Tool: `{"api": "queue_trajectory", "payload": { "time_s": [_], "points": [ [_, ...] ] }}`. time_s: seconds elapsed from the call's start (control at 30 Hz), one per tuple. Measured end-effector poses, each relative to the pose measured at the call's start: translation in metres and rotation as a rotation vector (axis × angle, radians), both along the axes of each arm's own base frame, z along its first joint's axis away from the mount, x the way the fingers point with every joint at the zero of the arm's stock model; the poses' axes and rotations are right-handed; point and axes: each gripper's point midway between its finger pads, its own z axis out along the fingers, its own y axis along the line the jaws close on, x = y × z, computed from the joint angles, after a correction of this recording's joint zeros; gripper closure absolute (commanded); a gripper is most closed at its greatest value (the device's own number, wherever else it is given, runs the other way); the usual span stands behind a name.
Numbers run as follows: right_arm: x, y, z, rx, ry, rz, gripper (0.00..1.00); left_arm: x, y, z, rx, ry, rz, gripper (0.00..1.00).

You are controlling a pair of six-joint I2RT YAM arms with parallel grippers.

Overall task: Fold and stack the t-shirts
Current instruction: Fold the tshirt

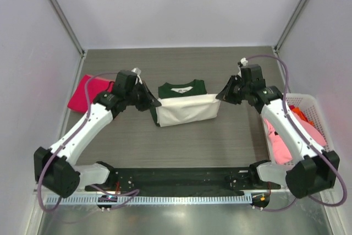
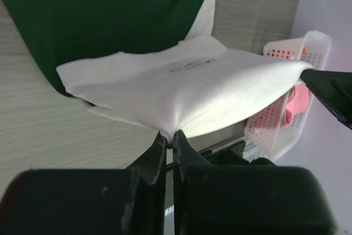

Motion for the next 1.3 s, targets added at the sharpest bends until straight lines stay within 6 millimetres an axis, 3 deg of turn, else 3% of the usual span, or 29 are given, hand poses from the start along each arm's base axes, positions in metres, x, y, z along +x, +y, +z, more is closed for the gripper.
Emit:
{"api": "queue_trajectory", "payload": {
  "time_s": [0.2,0.37,0.5,0.53,0.57,0.6,0.67,0.7,0.8,1.0,1.3],
  "points": [
    [0.056,0.007,-0.012,-0.029,0.021,-0.019,0.99,0.053,0.012,-0.016,0.041,0.039,0.064,1.0],
    [0.119,0.018,-0.031,-0.032,0.042,-0.029,0.99,0.114,0.022,-0.046,0.055,0.103,0.12,1.0],
    [0.172,0.021,-0.052,-0.034,0.046,-0.045,0.95,0.171,0.018,-0.074,0.051,0.143,0.134,0.99],
    [0.184,0.021,-0.058,-0.033,0.044,-0.049,0.82,0.182,0.016,-0.08,0.05,0.149,0.133,0.92],
    [0.194,0.021,-0.065,-0.033,0.046,-0.055,0.36,0.195,0.014,-0.086,0.049,0.146,0.132,0.78],
    [0.204,0.02,-0.073,-0.033,0.055,-0.062,0.22,0.205,0.012,-0.093,0.052,0.147,0.126,0.46],
    [0.217,0.02,-0.088,-0.039,0.061,-0.069,0.13,0.219,0.008,-0.104,0.051,0.154,0.119,0.3],
    [0.221,0.019,-0.095,-0.045,0.064,-0.075,0.12,0.222,0.007,-0.109,0.052,0.157,0.116,0.18],
    [0.22,0.014,-0.11,-0.053,0.075,-0.081,0.12,0.217,0.008,-0.119,0.063,0.178,0.113,0.07],
    [0.193,0.011,-0.132,-0.066,0.092,-0.051,0.25,0.188,0.019,-0.136,0.098,0.201,0.106,0.14],
    [0.183,0.017,-0.148,-0.038,0.111,-0.009,0.26,0.174,0.021,-0.157,0.117,0.231,0.101,0.16]
  ]
}}
